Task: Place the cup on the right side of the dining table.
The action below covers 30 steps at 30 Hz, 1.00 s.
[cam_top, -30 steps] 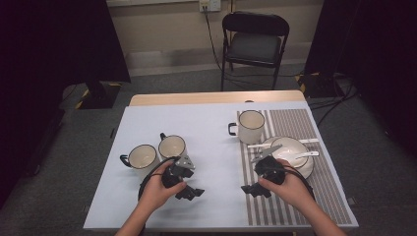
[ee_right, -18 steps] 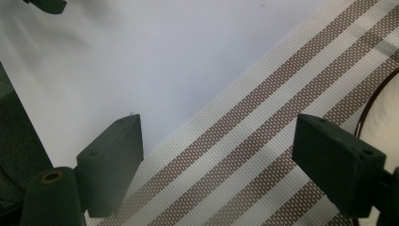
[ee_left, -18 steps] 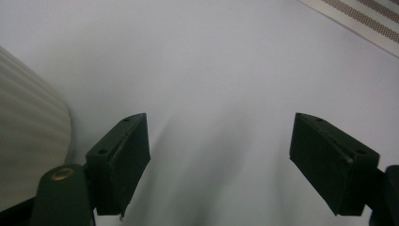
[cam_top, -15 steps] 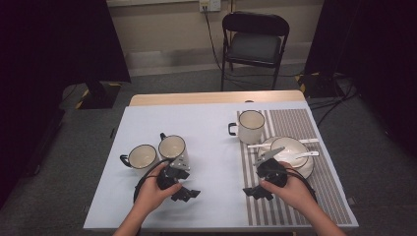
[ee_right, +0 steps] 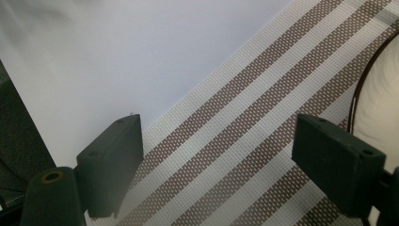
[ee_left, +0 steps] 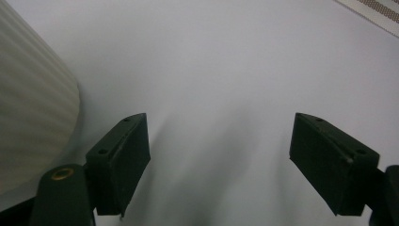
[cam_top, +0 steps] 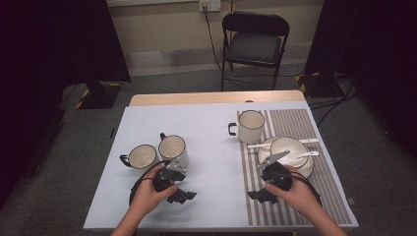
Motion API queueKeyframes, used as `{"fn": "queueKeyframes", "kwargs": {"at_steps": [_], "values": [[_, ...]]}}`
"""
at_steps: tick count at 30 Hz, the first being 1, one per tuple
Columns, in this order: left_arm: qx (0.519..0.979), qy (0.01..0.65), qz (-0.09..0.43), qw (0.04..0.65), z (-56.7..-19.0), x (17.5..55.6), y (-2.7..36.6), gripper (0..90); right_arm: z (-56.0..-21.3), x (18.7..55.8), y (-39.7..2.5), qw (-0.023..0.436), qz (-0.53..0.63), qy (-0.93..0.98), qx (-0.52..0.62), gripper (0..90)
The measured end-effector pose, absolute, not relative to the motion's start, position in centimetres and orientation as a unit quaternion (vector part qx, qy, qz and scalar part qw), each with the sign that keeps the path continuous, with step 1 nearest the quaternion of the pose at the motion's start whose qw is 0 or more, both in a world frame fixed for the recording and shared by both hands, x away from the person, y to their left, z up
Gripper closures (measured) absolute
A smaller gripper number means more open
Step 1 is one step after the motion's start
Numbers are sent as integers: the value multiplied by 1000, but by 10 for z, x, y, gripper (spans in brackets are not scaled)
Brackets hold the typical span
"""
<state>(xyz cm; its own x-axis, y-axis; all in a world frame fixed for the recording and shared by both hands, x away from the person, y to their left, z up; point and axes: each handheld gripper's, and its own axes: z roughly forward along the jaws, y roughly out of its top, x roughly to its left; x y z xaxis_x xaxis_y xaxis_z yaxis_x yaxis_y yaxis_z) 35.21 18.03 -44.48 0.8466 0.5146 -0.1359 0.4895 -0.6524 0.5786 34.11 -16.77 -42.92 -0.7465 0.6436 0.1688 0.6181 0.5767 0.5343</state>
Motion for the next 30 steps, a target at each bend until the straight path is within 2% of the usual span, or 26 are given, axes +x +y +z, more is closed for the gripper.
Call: {"fn": "queueKeyframes", "kwargs": {"at_steps": [30], "values": [[900,297,27,317,-450,343,210,202,-438,329,-186,19,286,890,355,164]]}}
